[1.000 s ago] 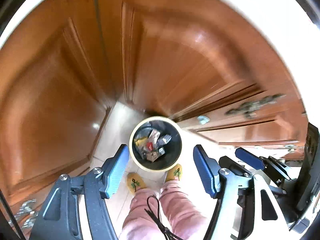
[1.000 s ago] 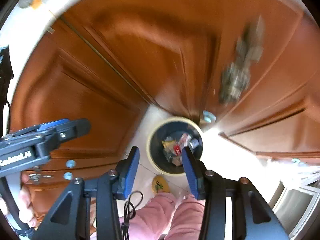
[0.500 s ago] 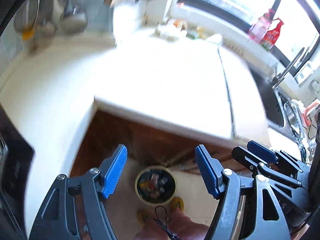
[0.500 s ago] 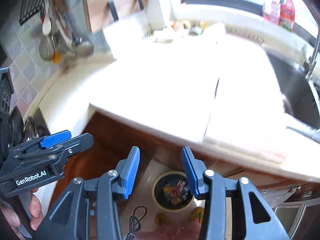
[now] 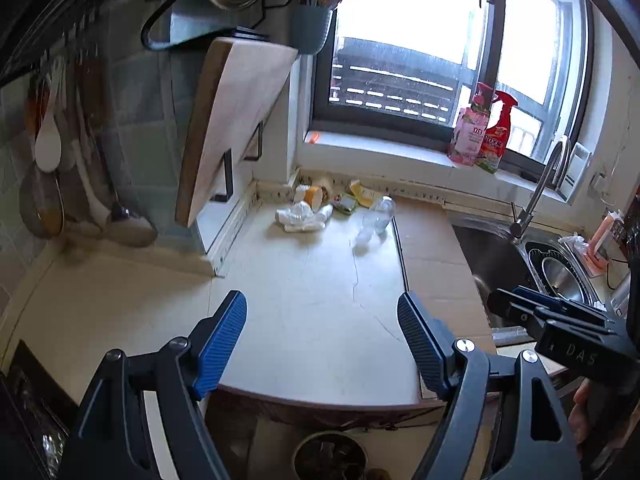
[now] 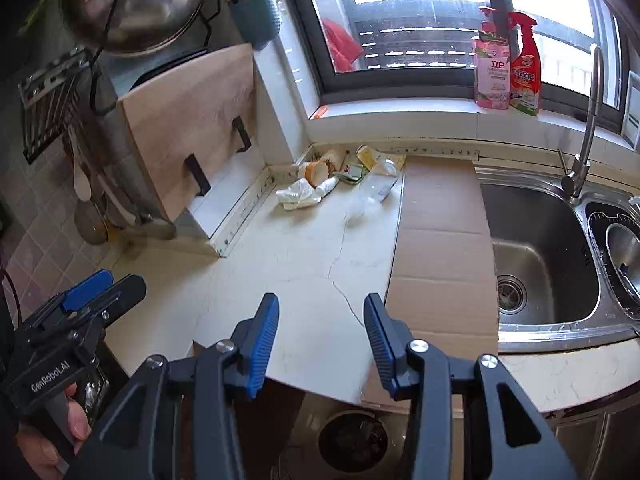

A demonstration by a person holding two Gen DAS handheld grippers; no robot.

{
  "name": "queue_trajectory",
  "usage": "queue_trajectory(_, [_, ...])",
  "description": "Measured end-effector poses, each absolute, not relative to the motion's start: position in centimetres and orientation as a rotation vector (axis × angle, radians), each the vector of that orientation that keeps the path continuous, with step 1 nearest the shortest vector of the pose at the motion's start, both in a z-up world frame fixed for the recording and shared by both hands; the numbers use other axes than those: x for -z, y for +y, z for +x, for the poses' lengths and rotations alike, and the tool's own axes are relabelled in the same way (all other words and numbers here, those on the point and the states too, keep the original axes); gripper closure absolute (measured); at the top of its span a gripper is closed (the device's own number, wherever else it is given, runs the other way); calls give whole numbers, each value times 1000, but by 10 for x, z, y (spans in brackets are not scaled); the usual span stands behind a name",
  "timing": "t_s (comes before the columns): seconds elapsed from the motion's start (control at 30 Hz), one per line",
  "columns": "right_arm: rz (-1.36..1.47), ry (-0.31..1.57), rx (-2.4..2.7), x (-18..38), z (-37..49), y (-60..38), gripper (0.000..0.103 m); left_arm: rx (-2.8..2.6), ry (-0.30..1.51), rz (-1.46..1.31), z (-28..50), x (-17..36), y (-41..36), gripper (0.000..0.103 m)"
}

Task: Collect trash
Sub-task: 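Raise both open tools back toward the remaining counter trash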

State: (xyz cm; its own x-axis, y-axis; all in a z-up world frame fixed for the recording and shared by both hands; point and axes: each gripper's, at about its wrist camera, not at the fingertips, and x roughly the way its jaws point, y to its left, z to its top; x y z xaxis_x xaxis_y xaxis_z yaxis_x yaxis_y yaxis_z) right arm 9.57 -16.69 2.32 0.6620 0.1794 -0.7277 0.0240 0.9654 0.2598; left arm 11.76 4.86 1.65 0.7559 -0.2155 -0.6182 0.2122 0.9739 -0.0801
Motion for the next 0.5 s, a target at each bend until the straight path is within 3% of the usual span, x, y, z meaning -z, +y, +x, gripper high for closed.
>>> queue_trajectory(0.33, [349, 809, -74, -48, 178, -218, 58, 163, 645, 24, 180, -36, 29, 24])
queue_trajectory(0.5, [397, 844, -115, -28, 236, -238, 46, 106, 720, 37, 235, -13, 8, 24])
